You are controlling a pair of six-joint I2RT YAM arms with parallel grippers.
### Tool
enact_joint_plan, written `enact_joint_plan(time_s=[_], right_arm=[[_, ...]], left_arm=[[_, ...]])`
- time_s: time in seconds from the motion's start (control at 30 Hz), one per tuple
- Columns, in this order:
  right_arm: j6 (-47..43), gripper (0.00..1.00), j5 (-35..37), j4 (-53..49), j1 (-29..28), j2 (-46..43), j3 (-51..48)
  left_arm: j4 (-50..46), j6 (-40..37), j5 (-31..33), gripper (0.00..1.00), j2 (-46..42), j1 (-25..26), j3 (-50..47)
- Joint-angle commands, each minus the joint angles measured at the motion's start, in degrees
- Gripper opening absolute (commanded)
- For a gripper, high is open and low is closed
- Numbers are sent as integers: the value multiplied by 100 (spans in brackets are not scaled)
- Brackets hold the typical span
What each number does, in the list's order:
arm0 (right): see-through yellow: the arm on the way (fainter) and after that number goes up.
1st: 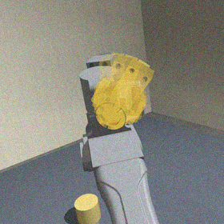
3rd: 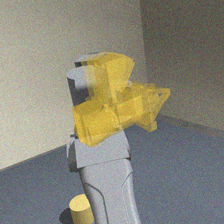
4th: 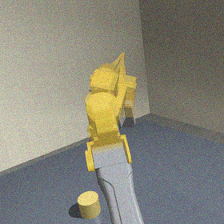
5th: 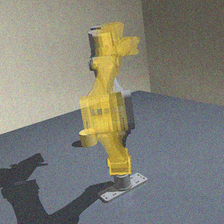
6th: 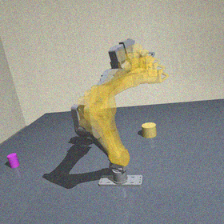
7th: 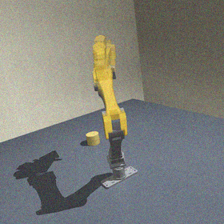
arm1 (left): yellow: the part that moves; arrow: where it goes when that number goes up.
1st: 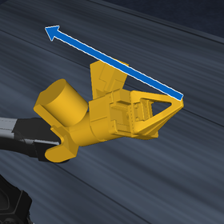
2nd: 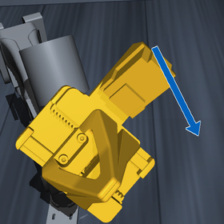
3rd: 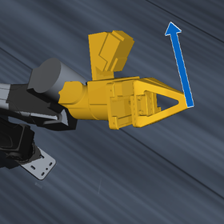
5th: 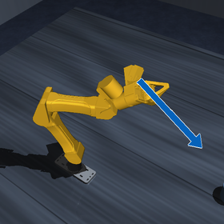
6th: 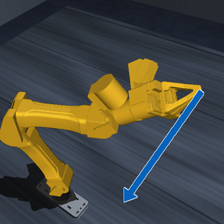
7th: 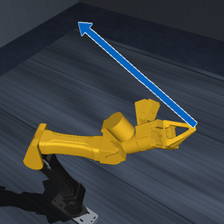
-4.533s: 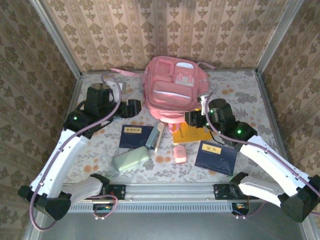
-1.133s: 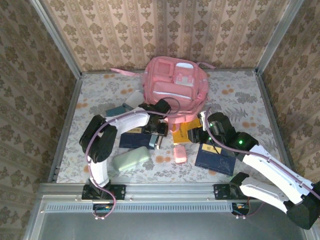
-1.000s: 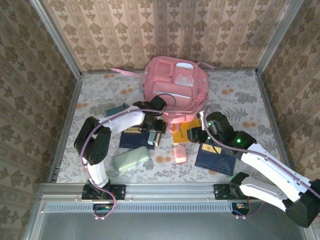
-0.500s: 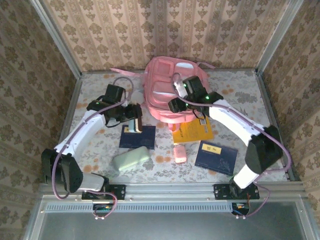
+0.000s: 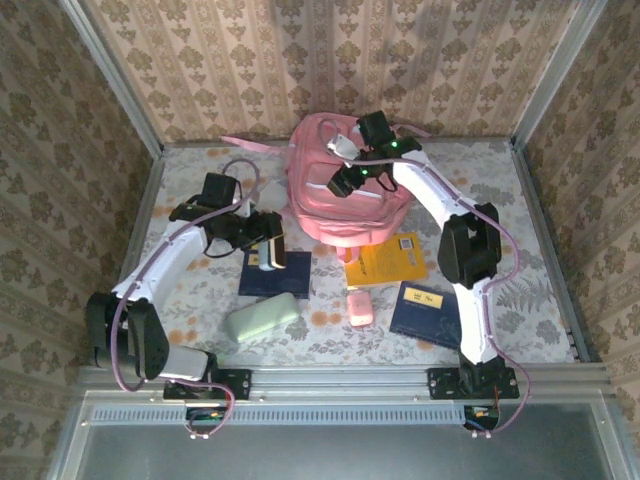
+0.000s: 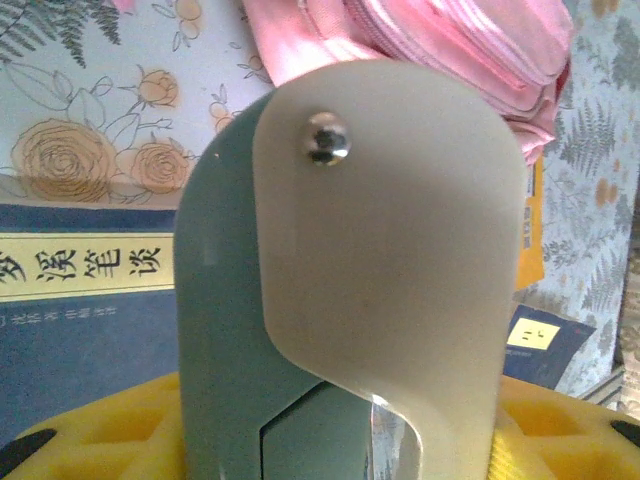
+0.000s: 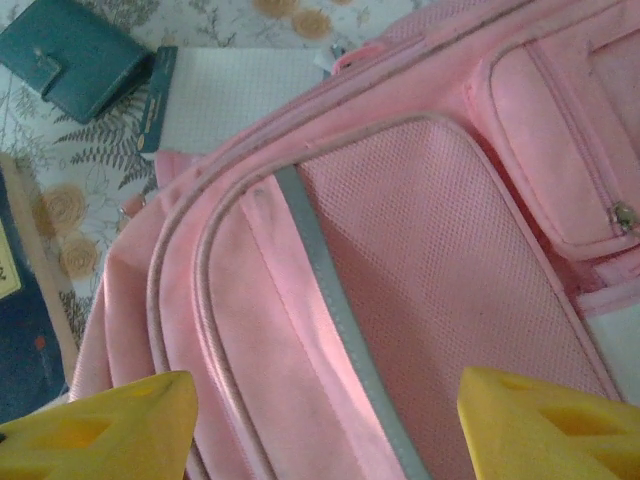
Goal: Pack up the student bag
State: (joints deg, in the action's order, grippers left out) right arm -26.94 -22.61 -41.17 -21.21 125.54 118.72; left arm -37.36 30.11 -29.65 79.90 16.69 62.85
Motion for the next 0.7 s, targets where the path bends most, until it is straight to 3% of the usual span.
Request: enact_joint_plan(time_s=[0.0,0.4,0.57,0.67], right_arm=[[-360,70,-883,-1637,143,697,923],[-250,68,-938,-1674,126,1356,1275],[-242,58,-1060,-1572,126,1342,1299],[-163,46,-1248,-1512,178,1370,1412]], left_arm=[[284,86,-359,53,32,-76,17],[729,447,-441,50,368,-43,32],[660,426,-355,49,396,-25,107],[628,417,-364,49,395,-18,113]])
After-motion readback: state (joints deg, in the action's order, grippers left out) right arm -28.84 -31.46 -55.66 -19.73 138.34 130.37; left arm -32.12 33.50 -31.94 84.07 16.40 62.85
